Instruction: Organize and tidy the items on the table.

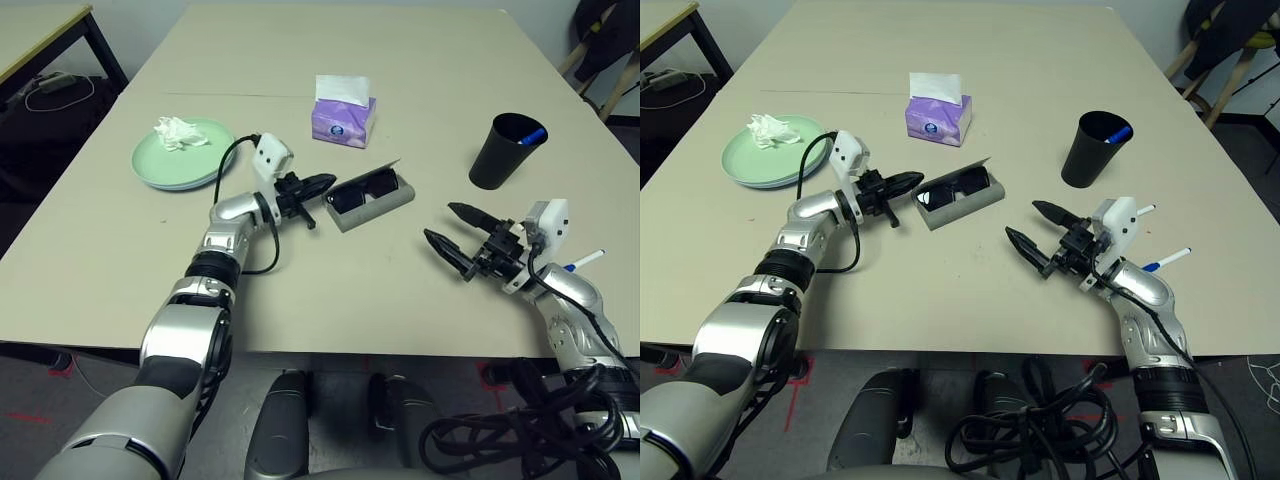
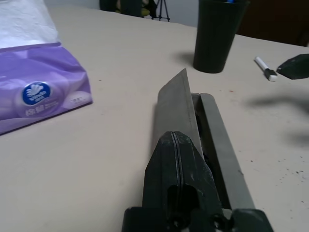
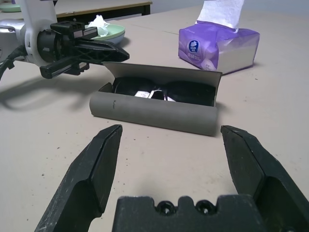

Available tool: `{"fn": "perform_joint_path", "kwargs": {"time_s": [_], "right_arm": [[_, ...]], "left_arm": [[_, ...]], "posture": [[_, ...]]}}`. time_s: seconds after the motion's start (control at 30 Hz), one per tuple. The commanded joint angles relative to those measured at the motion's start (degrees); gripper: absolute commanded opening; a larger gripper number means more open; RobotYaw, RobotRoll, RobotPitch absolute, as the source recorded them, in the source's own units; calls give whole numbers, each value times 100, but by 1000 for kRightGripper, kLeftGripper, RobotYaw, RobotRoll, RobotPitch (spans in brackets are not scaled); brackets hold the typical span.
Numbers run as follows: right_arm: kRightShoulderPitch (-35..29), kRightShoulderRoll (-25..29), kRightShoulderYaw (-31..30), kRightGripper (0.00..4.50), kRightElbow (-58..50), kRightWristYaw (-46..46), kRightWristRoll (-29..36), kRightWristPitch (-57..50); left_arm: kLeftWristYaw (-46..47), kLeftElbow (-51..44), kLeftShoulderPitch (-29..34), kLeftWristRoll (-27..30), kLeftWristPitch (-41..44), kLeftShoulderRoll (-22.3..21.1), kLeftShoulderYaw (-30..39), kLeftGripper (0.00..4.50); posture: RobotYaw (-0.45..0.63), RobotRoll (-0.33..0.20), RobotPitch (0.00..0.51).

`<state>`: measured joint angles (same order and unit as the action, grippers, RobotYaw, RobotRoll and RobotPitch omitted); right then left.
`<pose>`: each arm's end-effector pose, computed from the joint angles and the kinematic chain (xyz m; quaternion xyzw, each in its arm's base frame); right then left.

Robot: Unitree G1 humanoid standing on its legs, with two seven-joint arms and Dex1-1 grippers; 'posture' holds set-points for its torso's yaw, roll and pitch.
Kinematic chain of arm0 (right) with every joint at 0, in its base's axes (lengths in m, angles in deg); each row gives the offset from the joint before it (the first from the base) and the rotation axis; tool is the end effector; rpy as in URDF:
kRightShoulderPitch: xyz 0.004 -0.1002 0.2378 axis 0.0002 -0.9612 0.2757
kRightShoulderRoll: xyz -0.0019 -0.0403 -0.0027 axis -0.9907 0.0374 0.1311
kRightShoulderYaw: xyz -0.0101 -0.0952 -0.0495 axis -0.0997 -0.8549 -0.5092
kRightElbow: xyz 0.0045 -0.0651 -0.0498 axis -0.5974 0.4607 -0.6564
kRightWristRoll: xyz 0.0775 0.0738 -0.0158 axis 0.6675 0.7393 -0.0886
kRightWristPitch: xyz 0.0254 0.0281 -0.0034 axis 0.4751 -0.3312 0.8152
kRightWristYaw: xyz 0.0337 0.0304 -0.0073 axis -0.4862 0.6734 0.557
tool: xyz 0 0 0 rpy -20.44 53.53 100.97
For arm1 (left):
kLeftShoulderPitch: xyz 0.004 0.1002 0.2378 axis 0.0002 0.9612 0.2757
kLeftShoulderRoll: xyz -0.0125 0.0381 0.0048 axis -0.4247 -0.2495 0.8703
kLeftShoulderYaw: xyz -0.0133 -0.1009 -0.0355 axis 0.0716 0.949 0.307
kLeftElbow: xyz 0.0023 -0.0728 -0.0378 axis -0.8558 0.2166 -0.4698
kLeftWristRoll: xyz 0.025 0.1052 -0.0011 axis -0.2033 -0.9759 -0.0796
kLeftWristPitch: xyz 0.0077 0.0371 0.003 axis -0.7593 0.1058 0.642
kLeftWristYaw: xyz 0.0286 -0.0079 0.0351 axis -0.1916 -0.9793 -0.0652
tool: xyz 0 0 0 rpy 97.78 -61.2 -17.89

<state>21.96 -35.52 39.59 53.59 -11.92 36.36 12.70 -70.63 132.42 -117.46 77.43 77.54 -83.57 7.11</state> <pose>0.2561 -0.2539 0.0869 -0.0335 -0.0852 0.3739 0.9229 0.3641 0.1727 0.1254 0.0617 -0.0281 -0.4933 0.8672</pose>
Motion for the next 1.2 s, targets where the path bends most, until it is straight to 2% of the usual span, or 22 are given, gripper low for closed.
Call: {"fn": "perform_joint_path", "kwargs": {"time_s": [0.03,0.3,0.47,0.6,0.7,0.93,1.1,1.2], "right_arm": [[-22,-3,45,4500,116,46,30,136],[72,98,113,4500,336,93,17,358],[96,185,114,4500,400,138,26,388],[139,306,40,4500,373,230,13,238],[244,536,-27,4500,474,521,25,43],[745,1314,-297,4500,1128,1591,-240,-6],[1334,2052,-733,4500,1686,2700,-734,451],[1795,2652,-1231,4500,2220,3265,-1429,796]], "left_arm": [[-316,-277,207,-21,202,39,-153,19],[-478,-760,706,-337,630,-122,-576,19],[-419,-927,697,-338,666,-209,-597,19],[-390,-1244,538,142,367,-52,-189,19],[-795,-2096,751,528,698,14,-211,19],[-1318,-4141,1501,912,2100,-311,-812,2444],[-1574,-4816,1718,932,2552,-636,-1144,4431],[-1617,-4863,1806,794,2401,-712,-1309,4471]], "posture": [[100,0,113],[95,0,109],[95,0,108],[93,0,107],[100,0,108],[112,0,109],[117,0,112],[116,0,117]]}}
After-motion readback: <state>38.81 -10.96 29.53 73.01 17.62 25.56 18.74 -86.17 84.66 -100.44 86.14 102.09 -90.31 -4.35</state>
